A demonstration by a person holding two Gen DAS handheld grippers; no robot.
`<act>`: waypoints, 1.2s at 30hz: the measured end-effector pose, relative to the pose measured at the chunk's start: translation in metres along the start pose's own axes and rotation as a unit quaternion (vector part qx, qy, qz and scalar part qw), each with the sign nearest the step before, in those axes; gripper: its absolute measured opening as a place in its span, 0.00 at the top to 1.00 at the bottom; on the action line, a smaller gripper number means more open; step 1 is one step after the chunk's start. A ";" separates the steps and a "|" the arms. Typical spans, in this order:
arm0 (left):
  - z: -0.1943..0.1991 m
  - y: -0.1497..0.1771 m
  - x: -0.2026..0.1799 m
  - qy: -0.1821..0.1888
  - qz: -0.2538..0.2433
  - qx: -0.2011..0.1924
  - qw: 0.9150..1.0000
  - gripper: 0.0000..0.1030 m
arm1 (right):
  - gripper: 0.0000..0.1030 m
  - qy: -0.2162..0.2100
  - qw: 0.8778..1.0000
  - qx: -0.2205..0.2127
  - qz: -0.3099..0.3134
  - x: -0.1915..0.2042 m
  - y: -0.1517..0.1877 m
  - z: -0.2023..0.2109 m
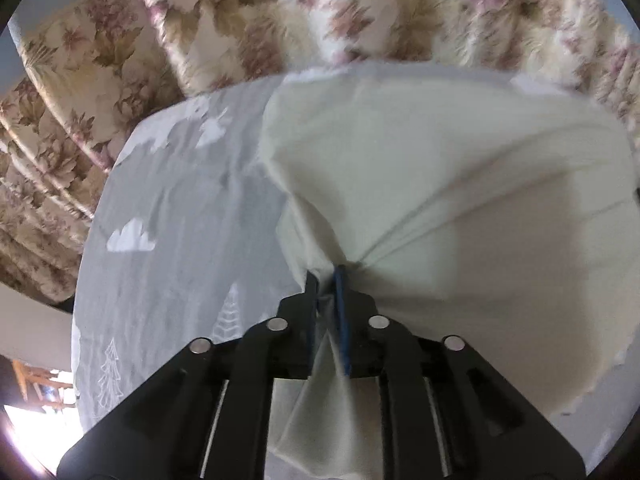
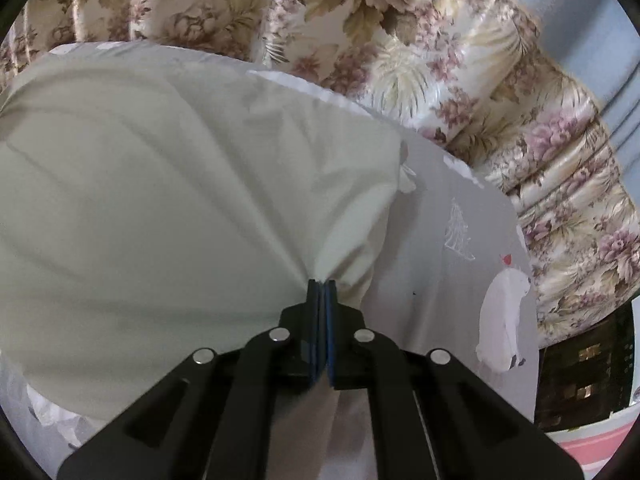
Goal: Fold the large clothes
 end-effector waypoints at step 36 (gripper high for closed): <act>0.017 -0.014 -0.128 0.041 -0.054 -0.025 0.997 0.12 | 0.92 -0.221 0.974 -0.047 -0.010 0.082 -0.019 0.004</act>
Point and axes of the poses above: each gripper's, at about its wrist camera, not at the fingertips, and z roughly against the way its jaws point, x to its left, y to its underside, the point moved 3 cm from there along -z, roughly the way its jaws point, and after that the axes turned 7 degrees about -y, right-handed, at the moved point
